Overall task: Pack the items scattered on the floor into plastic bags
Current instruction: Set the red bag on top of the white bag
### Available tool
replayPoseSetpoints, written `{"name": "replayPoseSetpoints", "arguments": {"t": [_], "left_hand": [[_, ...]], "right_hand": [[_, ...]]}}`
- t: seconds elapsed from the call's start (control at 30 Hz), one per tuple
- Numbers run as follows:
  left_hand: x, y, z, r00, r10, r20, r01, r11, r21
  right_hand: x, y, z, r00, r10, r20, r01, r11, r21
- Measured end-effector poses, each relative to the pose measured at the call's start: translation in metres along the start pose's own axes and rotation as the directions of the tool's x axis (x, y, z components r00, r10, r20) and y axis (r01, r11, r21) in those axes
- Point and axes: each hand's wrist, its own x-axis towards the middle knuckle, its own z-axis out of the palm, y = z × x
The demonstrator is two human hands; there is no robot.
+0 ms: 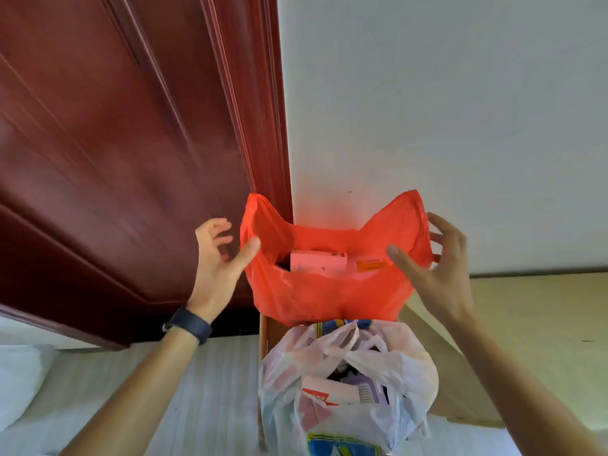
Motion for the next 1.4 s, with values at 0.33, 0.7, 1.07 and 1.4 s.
{"name": "replayPoseSetpoints", "arguments": {"t": [0.33, 0.7, 1.07, 1.4], "left_hand": [[0.038, -0.043, 0.037, 0.955, 0.08, 0.287, -0.227, 0.821, 0.524], [-0.001, -0.041, 0.119, 0.974, 0.108, 0.2, -0.196, 0.843, 0.501], [0.01, -0.036, 0.159, 0.638, -0.539, 0.55, -0.119, 0.636, 0.762], [-0.018, -0.041, 0.086, 0.941, -0.058, 0.332, -0.111, 0.877, 0.468]], "right_hand": [[0.031, 0.056, 0.04, 0.967, 0.02, 0.256, 0.006, 0.995, -0.102], [0.049, 0.034, 0.112, 0.934, -0.036, 0.356, 0.193, 0.888, -0.418], [0.069, 0.019, 0.09, 0.999, 0.033, -0.041, -0.041, 0.975, -0.219], [0.066, 0.06, 0.167, 0.869, 0.027, 0.494, 0.365, 0.638, -0.678]]}}
